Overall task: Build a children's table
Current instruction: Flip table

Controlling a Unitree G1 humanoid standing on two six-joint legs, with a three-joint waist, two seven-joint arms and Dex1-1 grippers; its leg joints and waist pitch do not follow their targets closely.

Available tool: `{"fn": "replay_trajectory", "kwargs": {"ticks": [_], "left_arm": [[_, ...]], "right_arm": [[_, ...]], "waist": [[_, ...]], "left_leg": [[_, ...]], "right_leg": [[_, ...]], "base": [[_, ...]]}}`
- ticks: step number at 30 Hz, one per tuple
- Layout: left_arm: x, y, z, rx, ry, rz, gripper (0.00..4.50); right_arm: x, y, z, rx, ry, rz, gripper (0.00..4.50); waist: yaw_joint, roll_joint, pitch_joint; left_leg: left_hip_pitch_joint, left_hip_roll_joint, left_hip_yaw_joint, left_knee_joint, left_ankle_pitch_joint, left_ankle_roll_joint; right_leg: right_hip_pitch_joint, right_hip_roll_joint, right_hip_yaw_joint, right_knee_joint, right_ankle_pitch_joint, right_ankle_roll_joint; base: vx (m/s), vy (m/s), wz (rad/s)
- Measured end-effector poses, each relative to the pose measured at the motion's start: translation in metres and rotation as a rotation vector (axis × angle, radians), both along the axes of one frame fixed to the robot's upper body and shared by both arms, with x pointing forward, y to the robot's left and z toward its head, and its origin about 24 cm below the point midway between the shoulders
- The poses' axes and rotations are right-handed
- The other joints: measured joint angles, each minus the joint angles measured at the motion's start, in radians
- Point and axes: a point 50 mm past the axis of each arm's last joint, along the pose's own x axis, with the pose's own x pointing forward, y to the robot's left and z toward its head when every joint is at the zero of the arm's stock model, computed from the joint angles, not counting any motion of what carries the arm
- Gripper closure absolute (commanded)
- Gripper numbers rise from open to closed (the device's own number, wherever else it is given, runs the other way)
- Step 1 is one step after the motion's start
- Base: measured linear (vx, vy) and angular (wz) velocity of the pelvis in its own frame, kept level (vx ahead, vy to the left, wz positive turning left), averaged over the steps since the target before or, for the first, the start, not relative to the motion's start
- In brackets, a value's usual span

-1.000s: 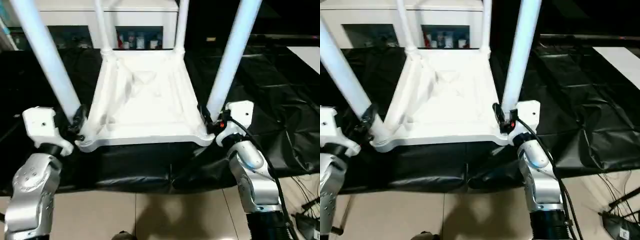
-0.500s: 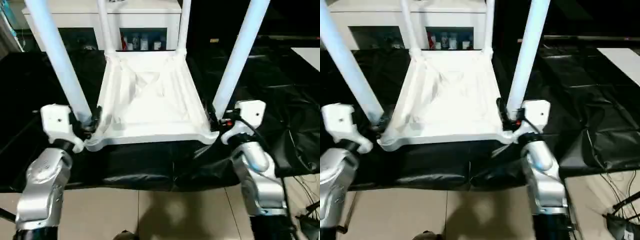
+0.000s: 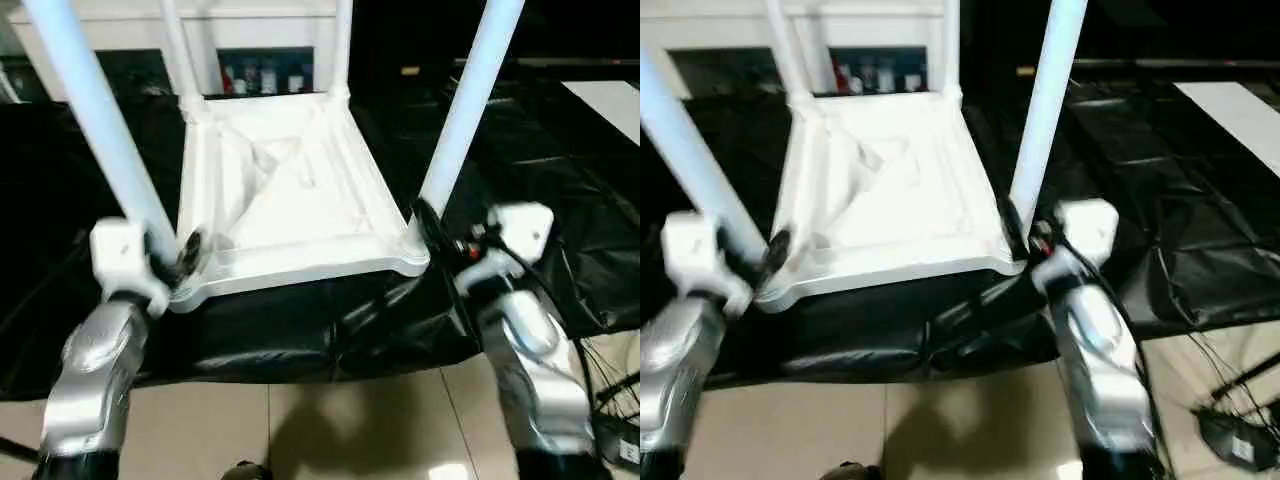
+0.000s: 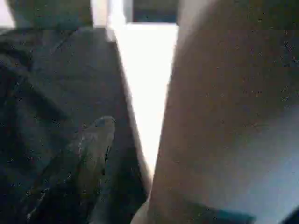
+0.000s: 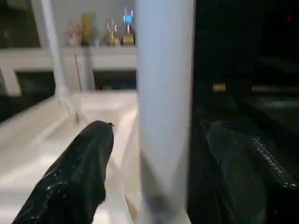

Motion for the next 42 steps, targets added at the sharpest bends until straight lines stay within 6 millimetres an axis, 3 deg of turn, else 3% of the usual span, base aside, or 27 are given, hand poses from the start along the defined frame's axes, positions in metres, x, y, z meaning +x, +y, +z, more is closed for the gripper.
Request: {"fn": "replay_trajectory", "kwargs": {"ticks": [8, 13, 21, 25, 35, 42], "left_arm": [[-0.014, 0.002, -0.014, -0.021, 0.015, 0.041, 0.49], [-0.015, 0.004, -0.012, -0.016, 0.007, 0.057, 0.49], [-0.021, 0.006, -0.01, -0.011, -0.016, 0.06, 0.94], [-0.022, 0.005, -0.01, -0.013, -0.02, 0.032, 1.29], [-0.021, 0.002, -0.005, -0.012, -0.022, 0.0, 2.18], [-0.019, -0.004, -0.005, -0.026, -0.023, -0.011, 2.35]], "right_arm": [[-0.02, 0.004, -0.016, -0.074, 0.063, 0.152, 0.95], [-0.026, 0.033, -0.024, -0.065, 0.139, 0.371, 0.95], [-0.026, 0.055, -0.042, -0.029, 0.217, 0.489, 0.95], [-0.033, 0.065, -0.047, -0.034, 0.24, 0.64, 0.95], [-0.021, 0.067, -0.046, -0.026, 0.221, 0.647, 0.95], [-0.02, 0.069, -0.047, -0.033, 0.204, 0.624, 0.95]], "waist": [[-0.018, -0.009, 0.005], [-0.023, -0.014, 0.008], [-0.019, -0.025, 0.005], [-0.015, -0.026, 0.004], [-0.004, -0.026, 0.004], [0.011, -0.026, 0.004]], "left_leg": [[0.0, -0.001, 0.001, -0.003, -0.001, 0.001], [0.001, -0.001, 0.001, -0.004, -0.001, 0.001], [0.001, -0.001, 0.001, -0.004, -0.001, 0.001], [0.001, -0.001, 0.001, -0.003, -0.001, 0.001], [0.002, -0.001, 0.001, -0.003, -0.001, 0.001], [0.001, -0.001, 0.001, -0.003, 0.0, 0.001]], "right_leg": [[0.001, 0.0, 0.004, -0.008, 0.001, -0.004], [0.0, 0.0, 0.004, -0.008, 0.004, -0.006], [0.0, 0.001, 0.004, -0.009, 0.004, -0.006], [0.0, 0.001, 0.004, -0.009, 0.004, -0.006], [0.0, 0.001, 0.004, -0.008, 0.006, -0.007], [0.0, 0.001, 0.004, -0.008, 0.006, -0.007]], "base": [[0.0, 0.0, 0.0], [0.0, 0.0, 0.0], [0.0, 0.0, 0.0], [0.0, 0.0, 0.0], [0.0, 0.0, 0.0], [0.0, 0.0, 0.0]]}}
